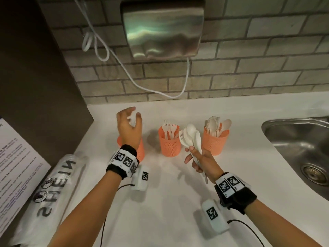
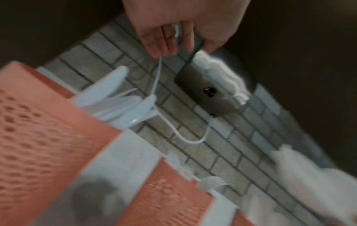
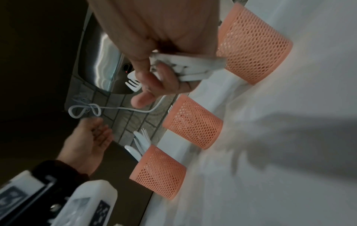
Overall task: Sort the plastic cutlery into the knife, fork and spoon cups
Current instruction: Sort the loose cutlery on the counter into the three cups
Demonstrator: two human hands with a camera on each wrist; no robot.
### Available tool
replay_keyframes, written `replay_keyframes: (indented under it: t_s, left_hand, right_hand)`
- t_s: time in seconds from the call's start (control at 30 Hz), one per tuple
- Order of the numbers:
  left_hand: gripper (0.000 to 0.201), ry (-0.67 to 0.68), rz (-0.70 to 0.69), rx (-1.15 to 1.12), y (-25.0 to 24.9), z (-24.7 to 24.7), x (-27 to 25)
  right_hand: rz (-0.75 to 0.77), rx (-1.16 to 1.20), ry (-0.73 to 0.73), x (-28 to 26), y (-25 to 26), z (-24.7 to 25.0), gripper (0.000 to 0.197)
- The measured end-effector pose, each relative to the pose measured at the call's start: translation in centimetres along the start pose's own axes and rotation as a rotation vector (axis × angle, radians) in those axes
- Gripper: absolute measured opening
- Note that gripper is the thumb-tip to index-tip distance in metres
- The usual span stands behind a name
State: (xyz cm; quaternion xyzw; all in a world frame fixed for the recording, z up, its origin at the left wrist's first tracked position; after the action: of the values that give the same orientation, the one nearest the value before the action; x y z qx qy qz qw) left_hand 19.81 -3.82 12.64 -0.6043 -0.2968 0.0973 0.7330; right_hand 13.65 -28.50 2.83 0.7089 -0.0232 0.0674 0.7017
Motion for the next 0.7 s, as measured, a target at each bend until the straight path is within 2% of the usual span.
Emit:
replay_keyframes:
  t_s: [0.1, 0.23, 0.3, 0.37, 0.47, 0.53, 0.6, 0.63, 0.7]
  left_hand:
    - [0.015, 0.206, 0.085, -0.082, -0.9, -2.8, -3.6]
    - [0.023, 0.608, 0.266, 0.010, 1.2, -8.2, -9.1]
    - [0.016, 0.709, 0.293, 0.042, 1.9, -9.6, -10.7]
    - [0.010, 0.699, 0.298, 0.066, 2.2, -10.0, -10.8]
    - [0.021, 0.651, 0.304, 0.102, 2.4, -9.9, -9.4]
    - [0.022, 0.564, 0.300, 0.093, 1.8, -9.6, -7.4]
    - [0.012, 0.458, 0.280, 0.062, 0.4, -8.9, -5.0]
    - [0.009, 0.458, 0.269, 0.041, -1.0, -11.0, -5.1]
    - [0.010, 0.328, 0.196, 0.016, -2.7, -9.9, -2.6]
  right_hand:
    - [0.008, 0.068, -0.002, 0.1, 0.2, -0.6, 0.022]
    - [0.021, 0.138, 0.004, 0.0, 0.5, -1.3, 0.026]
    - [0.029, 0.141, 0.014, -0.1, 0.5, -1.3, 0.028]
    - [0.018, 0.139, 0.029, -0.3, 0.4, -1.3, 0.029]
    - [-0.012, 0.145, 0.044, -0.3, 0.0, -1.5, 0.027]
    - [-0.023, 0.112, 0.034, -0.4, -0.1, -1.0, 0.025]
    - [-0.037, 0.053, -0.006, -0.5, -0.2, 0.1, 0.028]
    - [-0.035, 0.020, -0.081, -1.2, -0.4, 3.1, 0.030]
    - [-0.043, -0.028, -0.100, -1.2, -0.8, 4.0, 0.032]
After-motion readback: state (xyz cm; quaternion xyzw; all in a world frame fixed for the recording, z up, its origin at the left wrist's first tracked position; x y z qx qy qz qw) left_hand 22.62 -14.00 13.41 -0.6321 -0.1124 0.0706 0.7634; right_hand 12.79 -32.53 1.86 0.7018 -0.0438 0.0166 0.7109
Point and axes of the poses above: each hand's wrist, its own x-axis towards the middle knuckle, its own z-axis out of the back of the hand, y = z × x, the point moved 9 cm from there along x, towards the middle knuckle, and after that the axes turned 15 degrees about z, right-handed, at the moved point
